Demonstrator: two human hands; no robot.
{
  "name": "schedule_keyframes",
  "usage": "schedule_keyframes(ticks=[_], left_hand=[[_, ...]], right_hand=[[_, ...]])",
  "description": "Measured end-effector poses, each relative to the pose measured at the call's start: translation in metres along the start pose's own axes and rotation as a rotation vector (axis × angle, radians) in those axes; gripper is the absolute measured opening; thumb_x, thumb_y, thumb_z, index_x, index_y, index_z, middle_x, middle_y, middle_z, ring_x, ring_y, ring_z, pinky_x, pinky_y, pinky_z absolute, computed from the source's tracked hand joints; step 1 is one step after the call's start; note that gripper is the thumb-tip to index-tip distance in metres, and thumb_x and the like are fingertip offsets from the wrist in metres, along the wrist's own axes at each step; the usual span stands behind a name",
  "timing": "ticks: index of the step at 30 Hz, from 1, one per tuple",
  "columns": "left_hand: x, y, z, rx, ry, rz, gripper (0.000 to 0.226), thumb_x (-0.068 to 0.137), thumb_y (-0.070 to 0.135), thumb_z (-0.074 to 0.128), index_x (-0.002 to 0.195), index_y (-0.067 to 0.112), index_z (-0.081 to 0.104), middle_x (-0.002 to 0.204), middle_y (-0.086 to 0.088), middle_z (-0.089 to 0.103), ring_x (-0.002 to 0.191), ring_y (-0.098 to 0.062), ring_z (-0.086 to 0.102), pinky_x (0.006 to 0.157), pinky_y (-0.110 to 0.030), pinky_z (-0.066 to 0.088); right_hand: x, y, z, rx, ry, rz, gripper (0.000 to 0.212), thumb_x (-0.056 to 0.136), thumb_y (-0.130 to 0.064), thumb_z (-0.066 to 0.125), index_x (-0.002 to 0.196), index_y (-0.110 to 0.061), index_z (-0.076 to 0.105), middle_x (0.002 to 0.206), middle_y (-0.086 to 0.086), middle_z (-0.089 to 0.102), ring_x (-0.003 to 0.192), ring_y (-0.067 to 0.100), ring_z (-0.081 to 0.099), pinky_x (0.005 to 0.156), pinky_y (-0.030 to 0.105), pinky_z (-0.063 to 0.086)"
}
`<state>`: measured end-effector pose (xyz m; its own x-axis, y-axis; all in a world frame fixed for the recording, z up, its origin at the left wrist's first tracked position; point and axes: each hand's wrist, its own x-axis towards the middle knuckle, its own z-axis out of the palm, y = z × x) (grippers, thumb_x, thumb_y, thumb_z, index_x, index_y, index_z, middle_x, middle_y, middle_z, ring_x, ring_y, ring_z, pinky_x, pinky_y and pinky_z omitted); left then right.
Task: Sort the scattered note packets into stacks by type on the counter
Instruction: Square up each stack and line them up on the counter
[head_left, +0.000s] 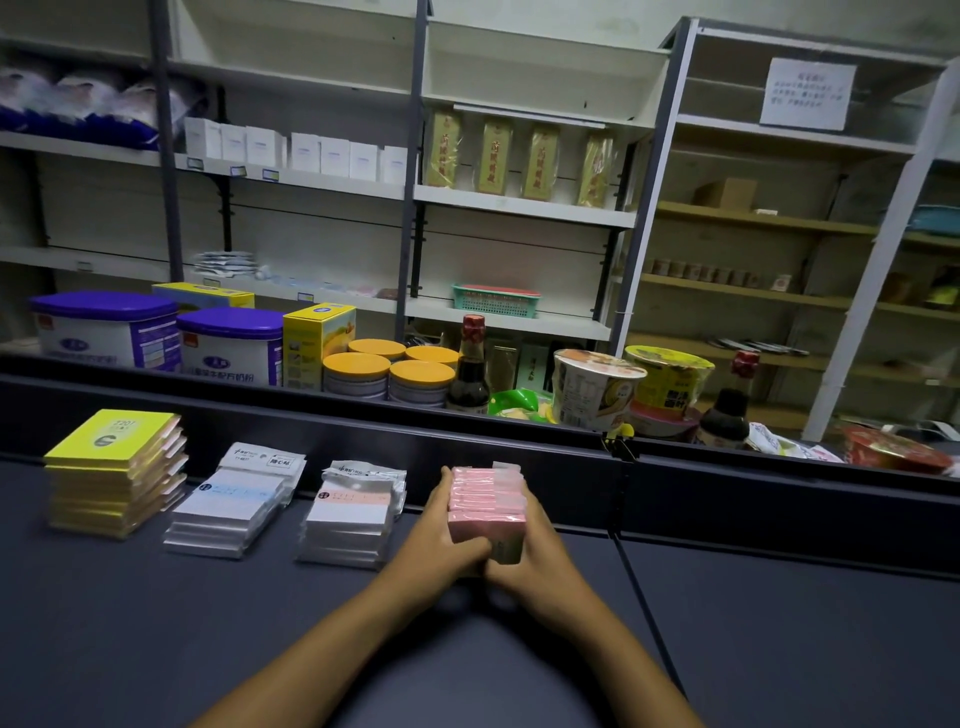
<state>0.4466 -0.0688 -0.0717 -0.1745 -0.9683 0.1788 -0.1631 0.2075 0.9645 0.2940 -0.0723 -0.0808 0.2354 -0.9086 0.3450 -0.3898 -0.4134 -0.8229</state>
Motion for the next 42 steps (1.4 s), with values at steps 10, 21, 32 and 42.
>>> schedule_keyframes(ticks=[10,21,32,42], left_hand=[[-0.001,0.001,-0.002,-0.023,-0.038,0.049,0.08,0.068,0.01,0.057,0.145,0.02,0.035,0.141,-0.008,0.05,0.126,-0.02,0.054,0.107,-0.035,0.045],[0.001,0.001,-0.003,0.052,-0.052,0.056,0.082,0.082,-0.002,0.056,0.152,0.015,0.02,0.151,0.0,0.03,0.121,0.012,0.047,0.094,-0.009,0.044],[0.011,-0.007,-0.011,0.058,-0.064,0.079,0.087,0.069,0.015,0.072,0.147,0.018,0.033,0.139,-0.002,0.05,0.121,-0.007,0.055,0.095,-0.014,0.046],[0.013,0.002,-0.021,-0.382,0.003,0.065,0.087,0.053,0.031,0.087,0.131,0.019,0.051,0.126,-0.005,0.066,0.117,-0.018,0.063,0.1,-0.036,0.051]], right_hand=[[0.003,0.004,-0.001,-0.025,0.015,-0.006,0.084,0.074,-0.015,0.079,0.143,-0.034,0.035,0.14,-0.01,0.047,0.129,-0.002,0.047,0.106,0.018,0.041],[0.004,0.002,-0.003,-0.009,0.049,-0.015,0.088,0.073,-0.016,0.082,0.147,-0.03,0.037,0.143,-0.01,0.047,0.13,0.0,0.048,0.109,0.027,0.043],[0.003,0.008,-0.011,0.086,-0.032,0.034,0.086,0.065,-0.029,0.08,0.142,-0.035,0.042,0.139,-0.009,0.055,0.127,0.004,0.054,0.105,0.028,0.047],[0.015,0.009,-0.018,0.475,0.005,0.154,0.098,0.053,-0.029,0.093,0.139,-0.017,0.047,0.127,0.011,0.065,0.114,0.025,0.067,0.091,0.036,0.056]])
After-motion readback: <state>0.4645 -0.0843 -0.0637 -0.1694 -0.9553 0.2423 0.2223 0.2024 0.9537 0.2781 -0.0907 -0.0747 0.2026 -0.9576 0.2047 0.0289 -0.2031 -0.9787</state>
